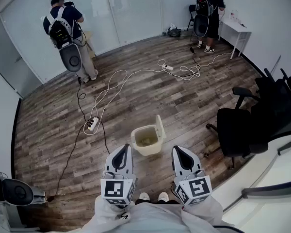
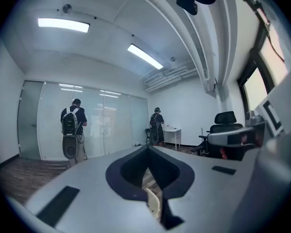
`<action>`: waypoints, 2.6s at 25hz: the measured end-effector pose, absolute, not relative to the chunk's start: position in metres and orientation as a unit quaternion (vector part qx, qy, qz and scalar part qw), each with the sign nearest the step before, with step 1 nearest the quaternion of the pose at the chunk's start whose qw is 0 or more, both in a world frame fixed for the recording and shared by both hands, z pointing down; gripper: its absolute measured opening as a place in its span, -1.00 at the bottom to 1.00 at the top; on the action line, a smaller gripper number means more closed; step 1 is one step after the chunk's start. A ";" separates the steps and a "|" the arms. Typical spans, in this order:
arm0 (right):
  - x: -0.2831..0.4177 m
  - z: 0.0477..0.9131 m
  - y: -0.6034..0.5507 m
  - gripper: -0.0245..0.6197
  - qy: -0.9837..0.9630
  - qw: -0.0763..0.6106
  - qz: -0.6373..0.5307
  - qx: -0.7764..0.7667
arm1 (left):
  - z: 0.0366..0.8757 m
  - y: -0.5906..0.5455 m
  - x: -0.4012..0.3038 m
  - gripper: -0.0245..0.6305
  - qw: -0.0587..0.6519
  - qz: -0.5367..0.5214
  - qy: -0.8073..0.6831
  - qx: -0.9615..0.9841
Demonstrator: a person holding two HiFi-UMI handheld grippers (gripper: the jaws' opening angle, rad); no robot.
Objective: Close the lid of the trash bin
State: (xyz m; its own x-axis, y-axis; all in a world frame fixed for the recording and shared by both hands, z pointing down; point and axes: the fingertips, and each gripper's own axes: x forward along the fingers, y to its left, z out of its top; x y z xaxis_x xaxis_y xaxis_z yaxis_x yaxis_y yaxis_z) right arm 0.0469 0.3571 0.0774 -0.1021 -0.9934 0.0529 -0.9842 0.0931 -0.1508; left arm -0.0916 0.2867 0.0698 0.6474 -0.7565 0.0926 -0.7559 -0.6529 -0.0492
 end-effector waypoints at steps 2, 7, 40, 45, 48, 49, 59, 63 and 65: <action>0.051 0.076 0.360 -0.85 0.740 0.032 -0.074 -0.668 | 0.070 0.290 -0.088 -0.91 0.003 -0.053 0.419 -0.907; 0.066 0.081 0.367 -0.85 0.744 0.034 -0.076 -0.663 | 0.072 0.295 -0.080 -0.91 0.007 -0.056 0.431 -0.901; 0.078 0.116 0.220 -0.85 0.731 0.001 -0.119 -0.672 | 0.108 0.142 -0.068 -0.91 -0.032 -0.072 0.415 -0.906; 0.071 0.120 0.185 -0.85 0.727 -0.008 -0.122 -0.676 | 0.113 0.107 -0.070 -0.91 -0.039 -0.072 0.407 -0.910; 0.064 0.126 0.166 -0.85 0.725 -0.014 -0.128 -0.677 | 0.117 0.086 -0.078 -0.91 -0.045 -0.071 0.407 -0.910; 0.061 0.127 0.160 -0.85 0.725 -0.017 -0.129 -0.676 | 0.119 0.080 -0.080 -0.91 -0.047 -0.070 0.407 -0.909; 0.049 0.127 0.112 -0.85 0.708 -0.029 -0.129 -0.694 | 0.127 0.026 -0.100 -0.91 -0.058 -0.068 0.393 -0.915; 0.052 0.139 0.105 -0.85 0.703 -0.035 -0.142 -0.696 | 0.137 0.018 -0.098 -0.91 -0.065 -0.079 0.388 -0.916; 0.057 0.146 0.100 -0.85 0.700 -0.039 -0.149 -0.698 | 0.146 0.015 -0.094 -0.91 -0.070 -0.086 0.385 -0.916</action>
State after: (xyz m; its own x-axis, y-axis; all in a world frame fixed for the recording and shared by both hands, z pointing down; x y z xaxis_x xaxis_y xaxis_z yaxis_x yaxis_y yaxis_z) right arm 0.0575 0.1004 0.1455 -0.0235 -0.9648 0.2618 -0.9880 -0.0176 -0.1536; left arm -0.0941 0.0145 0.1458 0.6889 -0.6931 0.2124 -0.7174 -0.6939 0.0625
